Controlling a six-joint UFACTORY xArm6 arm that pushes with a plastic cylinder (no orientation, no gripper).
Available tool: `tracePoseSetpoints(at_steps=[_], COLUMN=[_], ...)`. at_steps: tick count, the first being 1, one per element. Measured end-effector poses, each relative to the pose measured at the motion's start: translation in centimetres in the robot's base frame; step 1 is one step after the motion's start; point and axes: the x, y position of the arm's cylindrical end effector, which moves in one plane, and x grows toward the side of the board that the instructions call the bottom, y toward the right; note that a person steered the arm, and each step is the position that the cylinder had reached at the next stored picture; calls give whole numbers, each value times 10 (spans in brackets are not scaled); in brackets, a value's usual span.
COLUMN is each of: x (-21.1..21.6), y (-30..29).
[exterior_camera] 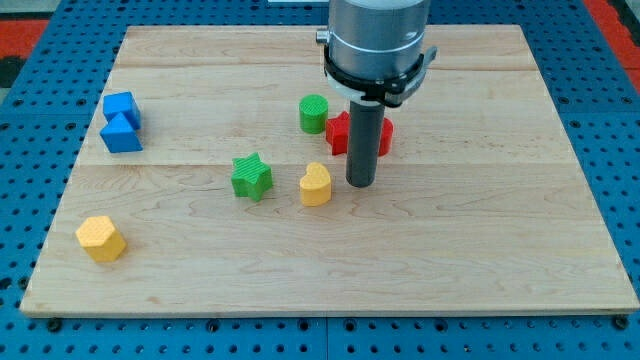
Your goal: Keep arm in between green star and yellow heart
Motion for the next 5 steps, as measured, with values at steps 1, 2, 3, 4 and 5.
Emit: tracePoseSetpoints(at_steps=[1,2,3,4,5], x=[20,46,55,55,55], y=[-76,-154,-219,-203,-201])
